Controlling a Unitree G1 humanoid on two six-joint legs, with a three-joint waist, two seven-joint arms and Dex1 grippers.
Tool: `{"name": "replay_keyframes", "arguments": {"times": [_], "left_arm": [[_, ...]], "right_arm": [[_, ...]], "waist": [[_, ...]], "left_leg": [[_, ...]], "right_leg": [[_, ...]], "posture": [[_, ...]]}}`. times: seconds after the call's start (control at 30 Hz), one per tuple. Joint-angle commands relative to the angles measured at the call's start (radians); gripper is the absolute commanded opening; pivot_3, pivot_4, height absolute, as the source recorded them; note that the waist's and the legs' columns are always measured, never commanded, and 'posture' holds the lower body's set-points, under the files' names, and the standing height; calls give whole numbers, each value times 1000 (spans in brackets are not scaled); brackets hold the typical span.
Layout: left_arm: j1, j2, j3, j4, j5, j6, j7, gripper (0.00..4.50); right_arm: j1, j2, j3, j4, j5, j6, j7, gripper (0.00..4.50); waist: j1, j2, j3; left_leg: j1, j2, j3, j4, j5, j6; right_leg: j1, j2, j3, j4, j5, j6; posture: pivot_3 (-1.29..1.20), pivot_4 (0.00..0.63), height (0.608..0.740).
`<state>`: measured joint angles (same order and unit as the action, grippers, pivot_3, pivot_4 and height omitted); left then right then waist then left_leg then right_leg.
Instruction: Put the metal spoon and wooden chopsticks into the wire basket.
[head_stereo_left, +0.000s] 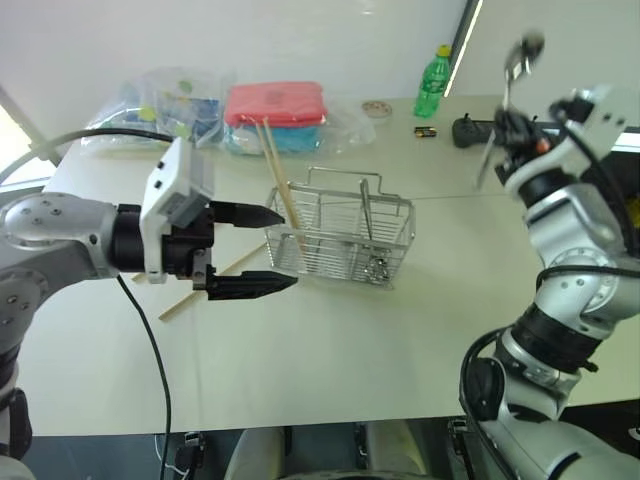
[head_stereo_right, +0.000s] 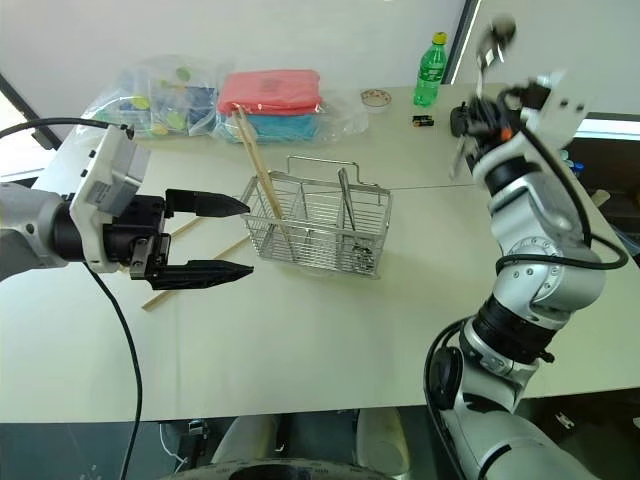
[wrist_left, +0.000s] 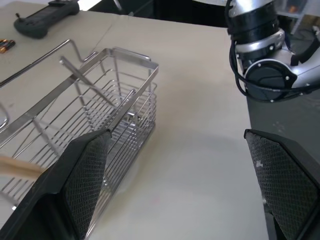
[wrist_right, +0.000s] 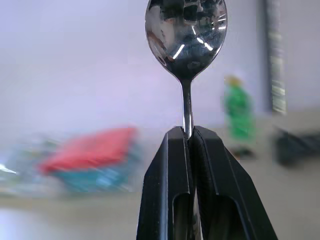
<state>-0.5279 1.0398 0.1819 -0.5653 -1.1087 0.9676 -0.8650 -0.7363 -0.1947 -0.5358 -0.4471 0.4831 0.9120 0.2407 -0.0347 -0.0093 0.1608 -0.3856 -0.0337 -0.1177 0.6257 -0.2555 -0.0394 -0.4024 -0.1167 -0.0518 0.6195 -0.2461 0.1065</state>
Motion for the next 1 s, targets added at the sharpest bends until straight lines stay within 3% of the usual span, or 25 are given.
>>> {"name": "replay_keyframes", "arguments": {"times": [0.03,0.23,0.43,0.53,0.67,0.77,0.87,1.0], "left_arm": [[-2,10,40,9,13,-20,3,4500],[-13,5,32,37,45,-28,3,4500],[-34,-3,18,48,62,-34,4,4500],[-44,-7,14,52,70,-33,4,4500],[-62,-15,4,62,88,-36,1,4500],[-76,-23,0,76,101,-38,-1,4500],[-78,-31,0,90,125,-45,5,4500],[-63,-21,16,108,153,-52,-6,4500]], "right_arm": [[9,11,58,-33,99,-33,46,14],[126,1,197,-30,130,-112,129,14],[245,-34,247,-36,173,-158,198,14],[274,-50,246,-18,191,-164,207,1013],[297,-76,265,-9,176,-190,201,3138],[297,-93,270,-2,167,-207,192,4458],[274,-137,258,13,165,-219,195,4458],[187,-307,221,41,206,-203,295,4458]], "waist": [[2,0,0],[1,0,0],[1,0,1],[1,0,1],[0,0,0],[-1,0,1],[0,0,1],[3,1,1]], "left_leg": [[0,0,0,0,0,0],[-2,-1,1,0,0,0],[-2,-1,0,0,0,0],[-2,-1,0,0,0,0],[-1,-1,0,0,0,0],[-1,-1,0,0,0,0],[-1,-1,1,0,0,0],[-1,-1,1,1,0,0]], "right_leg": [[0,0,0,-1,0,0],[-1,-1,1,-2,0,0],[-1,-1,1,-1,0,0],[-1,-1,1,-1,0,0],[-1,-1,1,-1,0,0],[-1,-1,1,-1,0,0],[-1,-1,1,-1,0,0],[-1,-1,1,-1,0,0]], "posture": [[0,150,692],[0,150,692],[0,150,692],[0,150,692],[0,150,692],[0,150,692],[0,150,692],[0,150,692]]}}
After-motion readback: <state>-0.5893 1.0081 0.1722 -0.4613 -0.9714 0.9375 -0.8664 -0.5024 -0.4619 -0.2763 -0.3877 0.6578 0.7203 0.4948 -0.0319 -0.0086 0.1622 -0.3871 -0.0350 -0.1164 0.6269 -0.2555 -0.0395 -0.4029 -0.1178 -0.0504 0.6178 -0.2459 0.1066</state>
